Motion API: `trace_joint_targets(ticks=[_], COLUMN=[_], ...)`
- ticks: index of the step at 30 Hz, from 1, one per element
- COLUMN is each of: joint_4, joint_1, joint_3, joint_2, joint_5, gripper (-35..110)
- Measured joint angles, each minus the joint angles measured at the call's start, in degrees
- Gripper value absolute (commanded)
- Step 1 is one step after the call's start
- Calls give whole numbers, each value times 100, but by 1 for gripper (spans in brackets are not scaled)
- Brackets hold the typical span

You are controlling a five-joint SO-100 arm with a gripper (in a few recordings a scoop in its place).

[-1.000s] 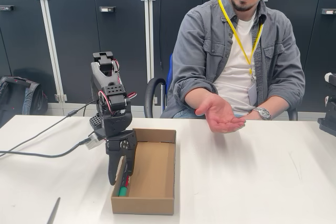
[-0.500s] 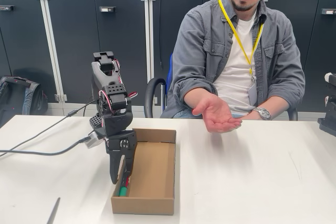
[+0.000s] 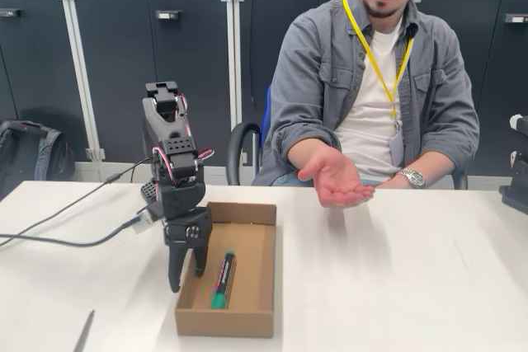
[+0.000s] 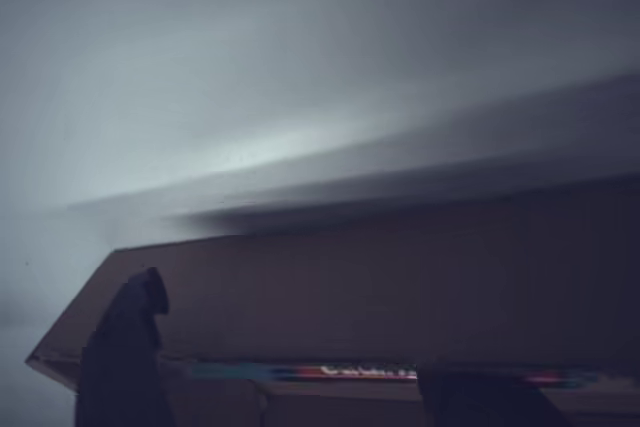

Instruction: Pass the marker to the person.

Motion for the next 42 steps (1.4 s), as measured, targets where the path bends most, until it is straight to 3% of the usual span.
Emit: trace_joint_targets(ticks=[12, 19, 24, 33, 42], joint_4=[-334, -2171, -2408, -2162, -905], joint_1=[-70, -378, -457, -457, -545], joint_3=[0, -53, -369, 308, 290], joint_2=[-9, -9, -9, 18, 62], joint_5=[-738, -2408, -2918, -2391, -299], gripper=[52, 50, 50, 50, 49])
